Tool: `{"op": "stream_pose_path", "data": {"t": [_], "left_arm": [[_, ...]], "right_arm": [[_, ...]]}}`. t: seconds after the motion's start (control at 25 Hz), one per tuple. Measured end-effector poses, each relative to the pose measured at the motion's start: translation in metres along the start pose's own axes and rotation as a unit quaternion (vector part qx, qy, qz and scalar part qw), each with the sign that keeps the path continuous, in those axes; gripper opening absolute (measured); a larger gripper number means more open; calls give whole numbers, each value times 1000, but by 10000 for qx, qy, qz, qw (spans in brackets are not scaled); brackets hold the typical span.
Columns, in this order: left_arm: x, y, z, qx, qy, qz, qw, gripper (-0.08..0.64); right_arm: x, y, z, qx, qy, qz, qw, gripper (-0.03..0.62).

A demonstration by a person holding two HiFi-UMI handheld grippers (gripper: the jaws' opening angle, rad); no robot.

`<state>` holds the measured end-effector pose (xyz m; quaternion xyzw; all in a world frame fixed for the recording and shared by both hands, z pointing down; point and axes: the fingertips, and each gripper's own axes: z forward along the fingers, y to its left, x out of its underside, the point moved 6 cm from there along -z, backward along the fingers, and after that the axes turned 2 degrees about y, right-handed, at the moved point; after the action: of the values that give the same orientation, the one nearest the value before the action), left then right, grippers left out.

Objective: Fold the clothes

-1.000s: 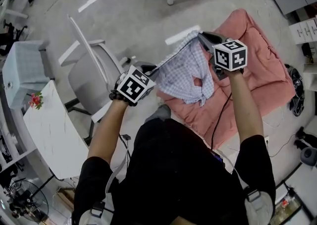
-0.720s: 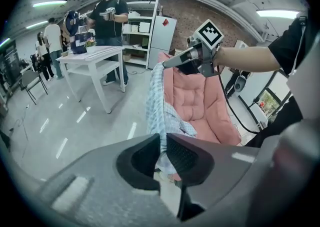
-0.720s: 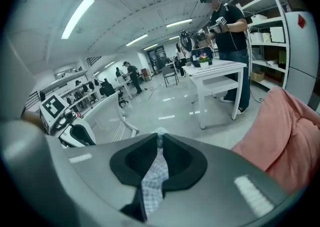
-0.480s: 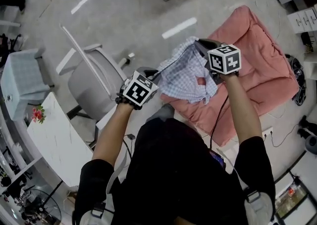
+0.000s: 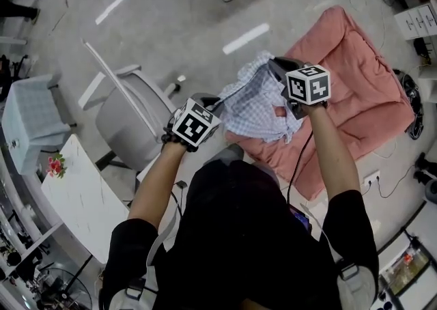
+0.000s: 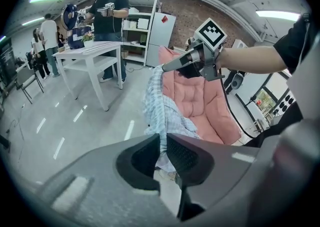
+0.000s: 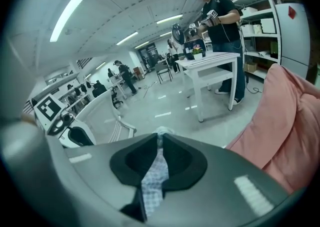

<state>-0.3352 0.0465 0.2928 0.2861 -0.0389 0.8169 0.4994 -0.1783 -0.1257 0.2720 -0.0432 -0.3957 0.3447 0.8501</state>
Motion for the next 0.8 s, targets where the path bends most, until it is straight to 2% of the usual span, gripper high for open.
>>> {"op": "stream_pose_path", "data": {"t": [0.16, 0.4, 0.64, 0.8], "left_arm": [[-15, -8, -3, 53, -77, 74, 9999, 52], [-35, -31, -6, 113, -195, 240, 9995, 52], [-41, -68, -6, 110, -130, 323, 9993, 51], [-50, -98, -12, -25, -312, 343, 9989, 49]], "right_arm": [[-1, -3, -14, 55, -181, -22, 9998, 38], [4, -15, -38, 54, -530, 298, 9981, 38], [19, -13, -74, -63, -790, 227, 9966, 37], [31, -10, -116, -90, -1149, 124, 9933, 35]]}}
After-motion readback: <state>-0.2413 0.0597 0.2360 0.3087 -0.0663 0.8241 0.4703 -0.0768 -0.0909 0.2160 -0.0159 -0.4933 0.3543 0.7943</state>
